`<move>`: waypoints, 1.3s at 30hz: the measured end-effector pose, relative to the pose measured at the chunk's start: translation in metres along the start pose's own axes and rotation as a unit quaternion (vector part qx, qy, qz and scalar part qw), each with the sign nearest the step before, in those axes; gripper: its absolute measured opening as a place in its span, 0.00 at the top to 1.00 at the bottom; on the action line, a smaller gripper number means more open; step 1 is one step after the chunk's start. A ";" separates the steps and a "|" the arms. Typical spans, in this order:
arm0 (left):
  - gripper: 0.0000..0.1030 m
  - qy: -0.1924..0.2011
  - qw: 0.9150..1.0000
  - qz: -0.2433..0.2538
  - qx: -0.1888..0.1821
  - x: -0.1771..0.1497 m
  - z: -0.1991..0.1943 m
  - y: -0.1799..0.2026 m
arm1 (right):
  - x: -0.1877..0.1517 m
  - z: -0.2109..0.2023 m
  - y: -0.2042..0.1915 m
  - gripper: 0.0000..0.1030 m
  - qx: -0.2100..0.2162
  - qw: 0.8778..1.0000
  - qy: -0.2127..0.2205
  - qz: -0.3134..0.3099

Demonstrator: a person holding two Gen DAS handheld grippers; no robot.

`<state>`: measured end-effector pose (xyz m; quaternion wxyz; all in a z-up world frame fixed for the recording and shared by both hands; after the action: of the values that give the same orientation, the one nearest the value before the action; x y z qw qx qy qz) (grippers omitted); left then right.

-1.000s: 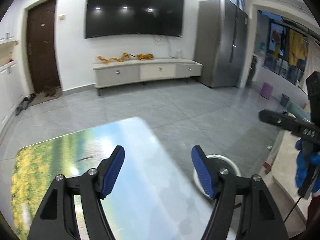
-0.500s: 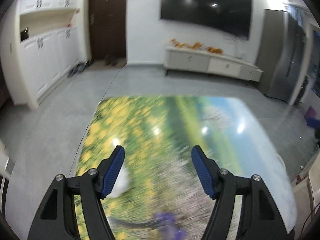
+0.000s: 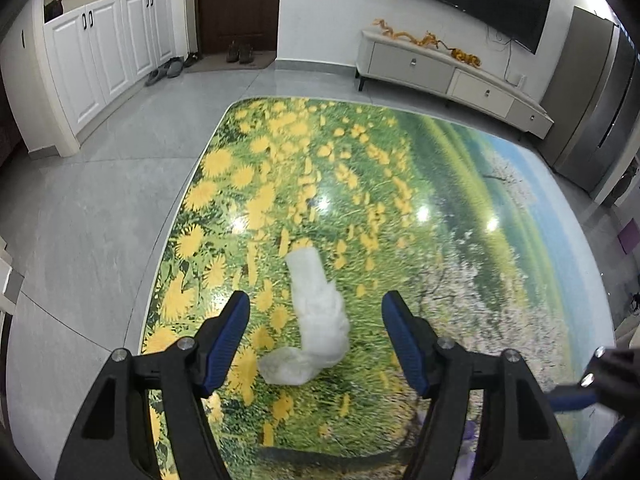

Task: Collect trash
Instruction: 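Grasp the white plastic bag with the left tool while the right tool grasps the purple bag, then lift both bags and carry them over the bin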

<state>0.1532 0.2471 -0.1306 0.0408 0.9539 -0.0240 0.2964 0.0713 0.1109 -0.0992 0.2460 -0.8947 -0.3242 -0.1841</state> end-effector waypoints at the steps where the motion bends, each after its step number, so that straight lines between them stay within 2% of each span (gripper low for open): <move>1: 0.39 -0.003 1.000 -0.001 -0.001 0.000 0.002 -0.001 | -0.002 0.008 -0.001 0.45 -0.002 1.000 -0.005 -0.001; 5: 0.42 -0.011 1.000 -0.003 -0.005 -0.001 0.010 -0.004 | -0.003 0.027 -0.005 0.46 -0.018 1.000 -0.018 -0.007; 8: 0.42 -0.014 1.000 -0.005 -0.008 -0.004 0.012 -0.003 | -0.003 0.032 -0.004 0.50 -0.027 0.999 -0.019 0.000; 13: 0.46 -0.017 1.000 -0.005 -0.001 -0.006 0.016 -0.001 | -0.006 0.037 0.006 0.61 -0.030 0.999 -0.023 0.017; 15: 0.48 -0.017 1.000 -0.006 -0.003 -0.006 0.016 0.000 | -0.008 0.037 0.008 0.70 -0.023 0.999 -0.025 0.020; 18: 0.63 -0.016 1.000 0.000 0.005 -0.006 0.016 0.004 | -0.011 0.036 0.007 0.74 -0.016 0.999 -0.023 0.017; 19: 0.73 -0.016 1.000 0.000 0.005 -0.007 0.015 0.005 | -0.012 0.034 0.008 0.74 -0.009 0.999 -0.023 0.020; 20: 0.78 -0.017 1.000 -0.002 0.002 -0.009 0.014 0.006 | -0.014 0.033 0.010 0.74 -0.003 0.999 -0.023 0.024; 28: 0.82 -0.004 1.000 0.001 0.017 -0.023 0.004 0.026 | -0.028 0.017 0.024 0.76 0.013 0.999 -0.019 0.040; 39: 0.82 0.032 0.997 0.048 0.052 -0.046 -0.027 0.080 | -0.053 -0.030 0.058 0.76 0.009 0.997 0.008 0.071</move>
<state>0.0949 0.1705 -0.1292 -0.0219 0.9425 -0.0528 0.3292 0.0668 0.0290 -0.1197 0.2685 -0.9119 -0.2595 -0.1702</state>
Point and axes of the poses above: each gripper's, at about its wrist camera, not at the fingertips, and z roughly the way its jaws point, y to its right, x to its top, the point moved 1 cm from there along z, roughly the way its jaws point, and after that the axes turned 5 degrees about z, right-handed, at the moved point
